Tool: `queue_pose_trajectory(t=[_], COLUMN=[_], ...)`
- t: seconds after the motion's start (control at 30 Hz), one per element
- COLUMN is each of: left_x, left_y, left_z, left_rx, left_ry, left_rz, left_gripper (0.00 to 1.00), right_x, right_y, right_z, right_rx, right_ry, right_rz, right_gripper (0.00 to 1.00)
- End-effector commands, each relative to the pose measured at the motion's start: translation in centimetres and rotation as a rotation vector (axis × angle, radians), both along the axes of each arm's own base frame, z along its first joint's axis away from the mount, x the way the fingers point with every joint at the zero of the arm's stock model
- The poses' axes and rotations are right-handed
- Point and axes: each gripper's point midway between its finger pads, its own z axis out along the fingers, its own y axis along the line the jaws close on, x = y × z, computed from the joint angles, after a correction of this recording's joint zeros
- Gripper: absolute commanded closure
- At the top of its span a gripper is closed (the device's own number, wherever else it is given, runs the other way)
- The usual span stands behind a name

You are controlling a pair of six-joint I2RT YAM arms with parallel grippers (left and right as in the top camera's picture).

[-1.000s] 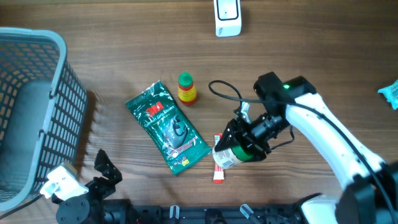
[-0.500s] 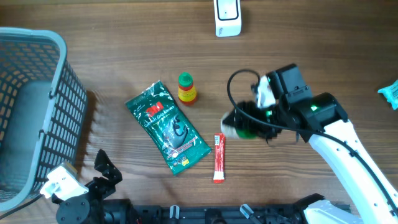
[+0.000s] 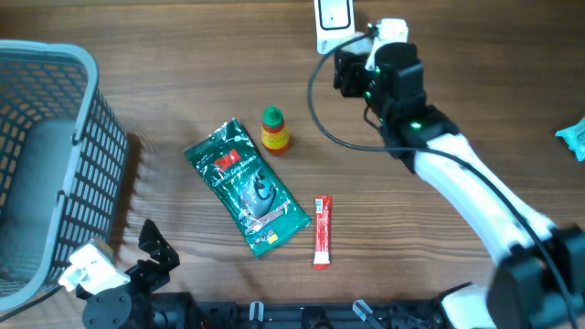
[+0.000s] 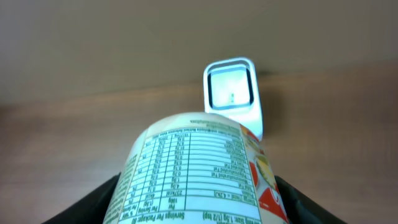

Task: Scan the item barcode
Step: 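Lift the jar and carry it up to the white scanner, then carry the jar off the table to the right and drop it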

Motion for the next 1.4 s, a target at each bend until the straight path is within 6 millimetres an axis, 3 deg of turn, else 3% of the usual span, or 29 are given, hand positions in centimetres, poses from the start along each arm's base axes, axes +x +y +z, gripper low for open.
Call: queue_pose_trajectory(t=[0.0, 0.23, 0.27, 0.47, 0.67, 0.73, 0.8, 0.87, 0.97, 1.07, 1.1, 1.13, 1.2, 1.3, 1.37], left_x=[0.0, 0.0, 0.0, 0.0, 0.0, 0.0, 0.0, 0.0, 0.0, 0.0, 0.0, 0.0, 0.0, 0.0, 0.0], left_y=[-0.2, -0.2, -0.2, -0.2, -0.2, -0.2, -0.2, -0.2, -0.2, -0.2, -0.2, -0.2, -0.2, -0.2, -0.2], left_z=[0.1, 0.1, 0.1, 0.1, 0.1, 0.1, 0.1, 0.1, 0.1, 0.1, 0.1, 0.1, 0.1, 0.1, 0.1], left_rx=[-0.010, -0.010, -0.010, -0.010, -0.010, -0.010, -0.010, -0.010, -0.010, -0.010, -0.010, -0.010, -0.010, -0.010, -0.010], left_ry=[-0.012, -0.012, -0.012, -0.012, -0.012, -0.012, -0.012, -0.012, -0.012, -0.012, -0.012, -0.012, -0.012, -0.012, -0.012], left_rz=[-0.007, -0.007, -0.007, -0.007, -0.007, -0.007, -0.007, -0.007, -0.007, -0.007, -0.007, -0.007, -0.007, -0.007, -0.007], left_gripper=[0.00, 0.00, 0.00, 0.00, 0.00, 0.00, 0.00, 0.00, 0.00, 0.00, 0.00, 0.00, 0.00, 0.00, 0.00], right_x=[4.0, 10.9, 12.6, 17.7, 18.1, 17.9, 17.1, 16.1, 13.8, 9.0, 7.5, 4.4, 0.6, -5.0, -10.2], right_y=[-0.7, -1.2, -1.3, 0.5, 0.8, 0.2, -1.3, -3.9, -9.5, -19.5, -22.7, -28.3, -34.0, -40.0, -44.8], right_z=[0.0, -2.7, -3.3, -5.3, -5.8, -4.9, -2.6, 0.0, 3.4, 4.8, 4.5, 3.3, 0.9, -2.7, -5.6], right_rx=[-0.147, -0.109, -0.101, -0.039, 0.009, 0.027, 0.022, 0.000, -0.042, -0.023, -0.010, 0.036, 0.103, 0.188, 0.245], right_ry=[-0.171, -0.301, -0.317, -0.337, -0.308, -0.279, -0.226, -0.190, -0.118, 0.051, 0.103, 0.201, 0.337, 0.510, 0.635], right_rz=[-0.050, -0.118, -0.121, -0.080, -0.082, -0.095, -0.119, -0.169, -0.273, -0.487, -0.555, -0.692, -0.829, -0.974, -1.115], right_gripper=[0.35, 0.38, 0.40, 0.42, 0.41, 0.40, 0.39, 0.39, 0.36, 0.36, 0.36, 0.36, 0.37, 0.41, 0.43])
